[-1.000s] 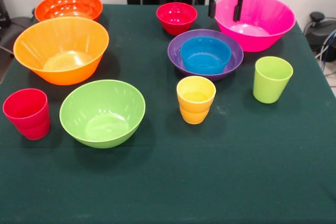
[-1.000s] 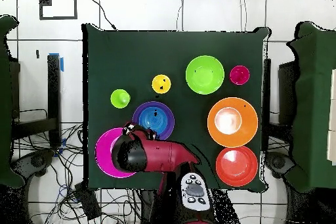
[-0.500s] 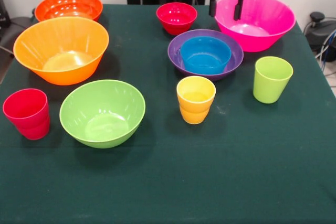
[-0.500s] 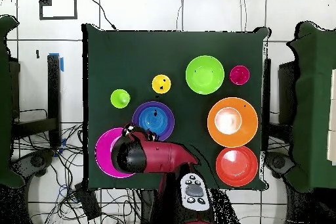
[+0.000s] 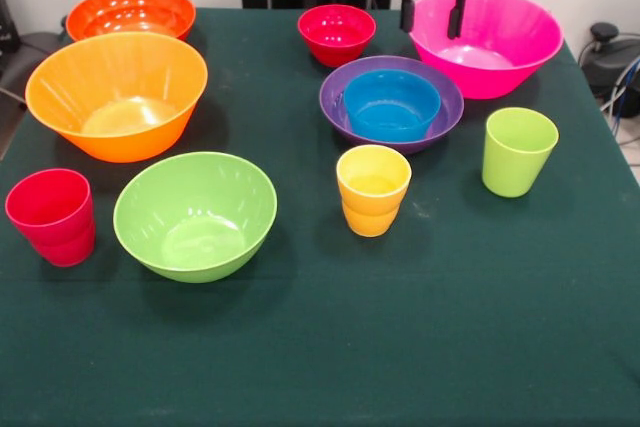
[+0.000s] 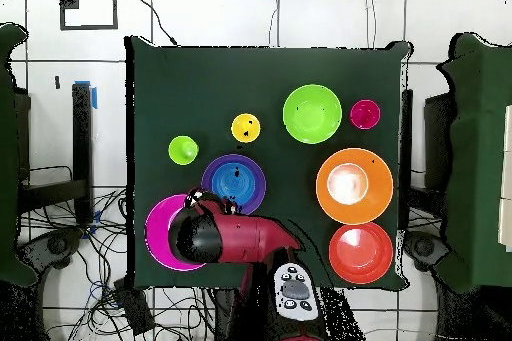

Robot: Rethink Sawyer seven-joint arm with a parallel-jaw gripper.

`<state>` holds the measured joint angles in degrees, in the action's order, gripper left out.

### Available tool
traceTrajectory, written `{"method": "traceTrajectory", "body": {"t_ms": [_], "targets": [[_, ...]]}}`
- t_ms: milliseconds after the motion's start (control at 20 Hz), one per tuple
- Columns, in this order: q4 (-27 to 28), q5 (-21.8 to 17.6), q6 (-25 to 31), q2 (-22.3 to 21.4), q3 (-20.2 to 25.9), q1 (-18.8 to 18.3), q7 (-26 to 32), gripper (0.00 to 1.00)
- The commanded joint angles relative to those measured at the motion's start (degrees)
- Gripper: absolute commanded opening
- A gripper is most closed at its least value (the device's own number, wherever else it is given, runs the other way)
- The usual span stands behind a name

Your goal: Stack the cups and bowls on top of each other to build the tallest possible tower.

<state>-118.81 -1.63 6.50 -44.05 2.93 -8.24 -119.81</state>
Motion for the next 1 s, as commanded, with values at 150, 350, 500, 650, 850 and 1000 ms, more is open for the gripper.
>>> {"method": "traceTrajectory", "body": {"t_ms": [150, 350, 500, 650, 850, 1000], "targets": [[-3.12, 2.3, 4.4, 0.38, 3.78, 2.15, -8.28, 1.0], [-3.15, 2.28, 4.5, 0.26, 3.51, 2.35, -8.1, 1.0], [-2.97, 2.36, 4.04, 0.74, 3.54, 2.5, -8.27, 1.0], [-2.67, 2.6, 3.19, 1.55, 3.55, 2.89, -8.73, 1.0], [-2.84, 2.7, 3.74, 1.07, 3.56, 2.85, -8.61, 1.0], [-3.12, 2.62, 3.64, 0.95, 3.72, 2.62, -8.45, 1.0]]}}
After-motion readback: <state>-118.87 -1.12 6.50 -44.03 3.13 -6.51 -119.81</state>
